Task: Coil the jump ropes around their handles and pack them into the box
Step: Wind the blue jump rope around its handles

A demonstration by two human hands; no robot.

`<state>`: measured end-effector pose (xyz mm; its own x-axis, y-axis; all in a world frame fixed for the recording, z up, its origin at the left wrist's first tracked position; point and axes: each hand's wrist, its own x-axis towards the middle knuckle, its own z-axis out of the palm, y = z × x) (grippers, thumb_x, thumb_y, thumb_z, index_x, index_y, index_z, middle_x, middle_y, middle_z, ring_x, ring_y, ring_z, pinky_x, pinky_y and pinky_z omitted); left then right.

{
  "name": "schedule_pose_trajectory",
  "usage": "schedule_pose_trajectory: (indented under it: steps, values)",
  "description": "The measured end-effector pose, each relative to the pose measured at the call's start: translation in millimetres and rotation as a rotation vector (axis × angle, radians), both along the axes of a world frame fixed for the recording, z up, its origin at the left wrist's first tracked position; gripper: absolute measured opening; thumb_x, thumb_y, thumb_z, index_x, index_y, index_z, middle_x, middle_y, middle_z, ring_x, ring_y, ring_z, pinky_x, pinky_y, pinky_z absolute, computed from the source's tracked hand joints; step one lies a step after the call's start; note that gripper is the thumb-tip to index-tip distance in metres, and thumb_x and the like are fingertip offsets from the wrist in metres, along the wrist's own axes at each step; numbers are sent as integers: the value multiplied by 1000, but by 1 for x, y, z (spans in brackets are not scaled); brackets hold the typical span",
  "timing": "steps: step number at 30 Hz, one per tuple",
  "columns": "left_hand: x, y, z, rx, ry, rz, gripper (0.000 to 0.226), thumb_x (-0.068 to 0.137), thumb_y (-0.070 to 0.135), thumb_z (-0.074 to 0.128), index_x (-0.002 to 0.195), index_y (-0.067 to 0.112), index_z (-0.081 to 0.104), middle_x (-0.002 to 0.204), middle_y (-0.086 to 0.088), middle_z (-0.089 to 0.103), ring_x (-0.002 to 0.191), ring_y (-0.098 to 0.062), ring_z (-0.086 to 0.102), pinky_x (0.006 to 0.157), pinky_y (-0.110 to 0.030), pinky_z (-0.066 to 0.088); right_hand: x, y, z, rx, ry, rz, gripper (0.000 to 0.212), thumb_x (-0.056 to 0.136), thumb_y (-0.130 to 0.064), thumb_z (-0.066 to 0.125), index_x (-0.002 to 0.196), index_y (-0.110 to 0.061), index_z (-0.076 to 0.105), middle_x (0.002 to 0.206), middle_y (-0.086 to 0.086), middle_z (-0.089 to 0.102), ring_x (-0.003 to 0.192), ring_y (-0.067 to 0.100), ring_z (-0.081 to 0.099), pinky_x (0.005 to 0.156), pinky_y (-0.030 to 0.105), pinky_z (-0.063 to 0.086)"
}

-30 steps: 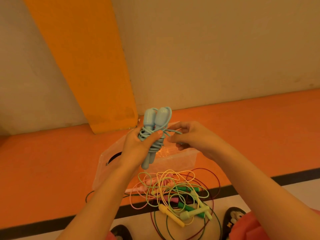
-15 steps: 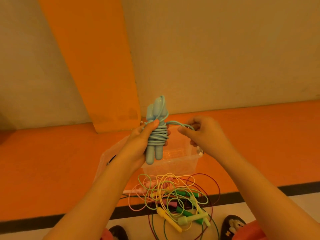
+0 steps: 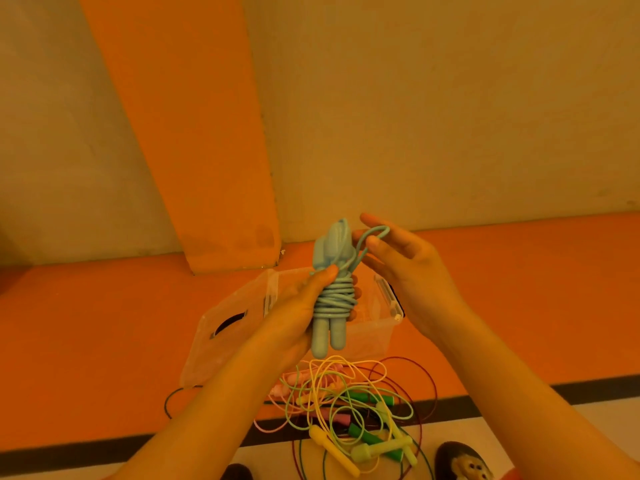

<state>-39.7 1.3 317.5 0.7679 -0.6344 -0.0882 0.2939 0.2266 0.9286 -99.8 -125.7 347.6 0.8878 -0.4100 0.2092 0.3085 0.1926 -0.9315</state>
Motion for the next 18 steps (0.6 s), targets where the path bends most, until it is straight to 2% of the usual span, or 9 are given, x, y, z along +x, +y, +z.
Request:
schedule_pose_trajectory:
  steps: [3, 5, 9, 11, 14, 16, 18]
  values:
    - [-1, -3, -2, -31, 44, -9, 34, 78, 32, 55, 96, 4, 63, 80, -9, 67, 64, -13, 66, 54, -25, 55, 3, 2, 0, 38, -63, -53, 32, 83, -8, 61, 110, -24, 61, 87, 4, 69, 90, 16, 65, 77, 24, 55]
    - [1, -3, 1, -47, 57, -2, 33, 82, 33, 53, 92, 4, 63, 77, -9, 68, 62, -12, 65, 53, -24, 54, 6, 3, 0, 24, -78, -150, 35, 87, 0, 59, 111, -25, 55, 79, 1, 70, 81, 13, 67, 69, 21, 55]
    - [10, 1, 6, -134, 135, 24, 33, 94, 33, 43, 89, 6, 62, 68, -7, 68, 57, -12, 64, 52, -23, 54, 6, 8, 2, -190, -60, -297, 23, 84, 1, 65, 94, -17, 52, 74, 3, 66, 55, 1, 60, 50, 13, 45]
    - [12, 3, 6, -165, 180, 21, 33, 88, 36, 47, 90, 7, 61, 69, -9, 68, 55, -14, 64, 51, -23, 54, 8, 10, 1, -326, -76, -291, 24, 82, 0, 68, 87, -21, 58, 71, 1, 63, 52, 0, 54, 50, 13, 43]
    - [10, 6, 5, -169, 192, -8, 38, 74, 40, 50, 90, 8, 61, 68, -9, 68, 53, -15, 62, 50, -23, 53, 11, 8, -1, -518, -84, -275, 29, 79, -5, 73, 81, -33, 65, 69, 1, 62, 61, 6, 50, 57, 19, 43]
    - [10, 9, 6, -173, 176, -1, 39, 72, 42, 49, 88, 8, 62, 67, -9, 68, 52, -15, 62, 50, -23, 53, 12, 7, -2, -566, -65, -234, 29, 77, -5, 74, 77, -33, 66, 68, 4, 63, 63, 8, 49, 59, 24, 43]
    - [12, 12, 5, -154, 149, 24, 43, 71, 45, 49, 87, 9, 63, 66, -9, 68, 51, -16, 63, 49, -23, 53, 12, 5, -3, -568, -37, -186, 29, 76, -4, 74, 74, -32, 67, 71, 16, 66, 65, 15, 52, 61, 35, 45]
